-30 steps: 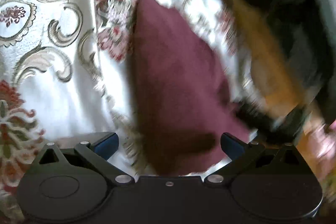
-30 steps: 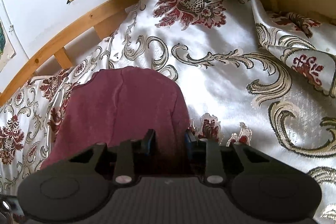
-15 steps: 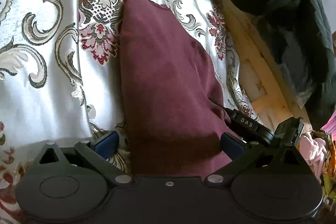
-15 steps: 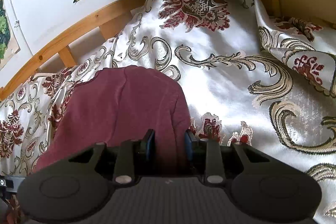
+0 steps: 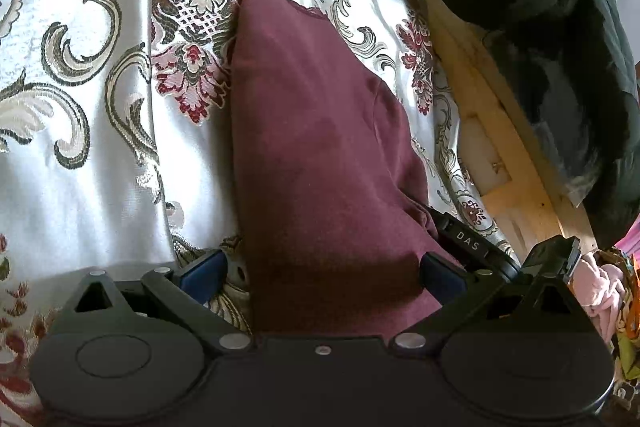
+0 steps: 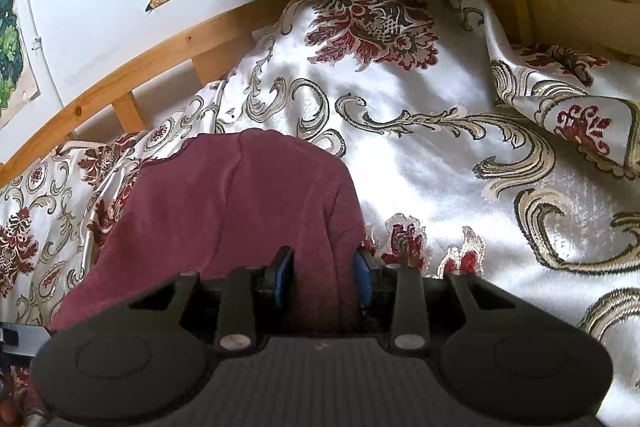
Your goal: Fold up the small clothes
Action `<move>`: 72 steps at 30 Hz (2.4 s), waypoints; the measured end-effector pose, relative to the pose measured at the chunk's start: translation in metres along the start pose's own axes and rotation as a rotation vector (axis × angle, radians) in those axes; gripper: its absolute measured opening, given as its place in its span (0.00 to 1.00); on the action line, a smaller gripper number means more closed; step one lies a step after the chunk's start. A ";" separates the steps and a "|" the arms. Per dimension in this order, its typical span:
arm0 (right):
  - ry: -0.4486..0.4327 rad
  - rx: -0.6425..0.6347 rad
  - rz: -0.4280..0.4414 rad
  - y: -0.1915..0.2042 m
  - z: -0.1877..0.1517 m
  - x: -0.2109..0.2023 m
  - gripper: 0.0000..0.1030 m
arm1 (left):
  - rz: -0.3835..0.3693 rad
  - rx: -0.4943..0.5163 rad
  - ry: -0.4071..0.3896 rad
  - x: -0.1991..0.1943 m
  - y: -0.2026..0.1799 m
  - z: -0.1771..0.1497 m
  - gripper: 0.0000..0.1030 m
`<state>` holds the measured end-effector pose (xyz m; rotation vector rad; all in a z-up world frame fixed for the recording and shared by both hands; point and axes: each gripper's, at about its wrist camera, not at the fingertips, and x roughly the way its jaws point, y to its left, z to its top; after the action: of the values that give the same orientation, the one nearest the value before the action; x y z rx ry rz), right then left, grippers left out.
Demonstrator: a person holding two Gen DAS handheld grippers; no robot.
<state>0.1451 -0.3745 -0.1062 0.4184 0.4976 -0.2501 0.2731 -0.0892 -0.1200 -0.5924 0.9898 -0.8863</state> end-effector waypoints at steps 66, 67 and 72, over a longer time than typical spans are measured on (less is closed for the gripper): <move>0.147 0.011 0.079 0.030 0.009 0.011 0.86 | 0.042 -0.152 0.004 -0.012 0.009 0.010 0.49; 0.148 0.002 0.074 0.032 0.008 0.010 0.84 | 0.044 -0.149 0.006 -0.012 0.009 0.010 0.49; 0.124 -0.018 0.051 0.035 0.005 -0.001 0.60 | 0.059 -0.128 0.010 -0.013 0.004 0.011 0.48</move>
<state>0.1579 -0.3453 -0.0897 0.4304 0.6090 -0.1708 0.2809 -0.0759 -0.1124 -0.6642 1.0736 -0.7780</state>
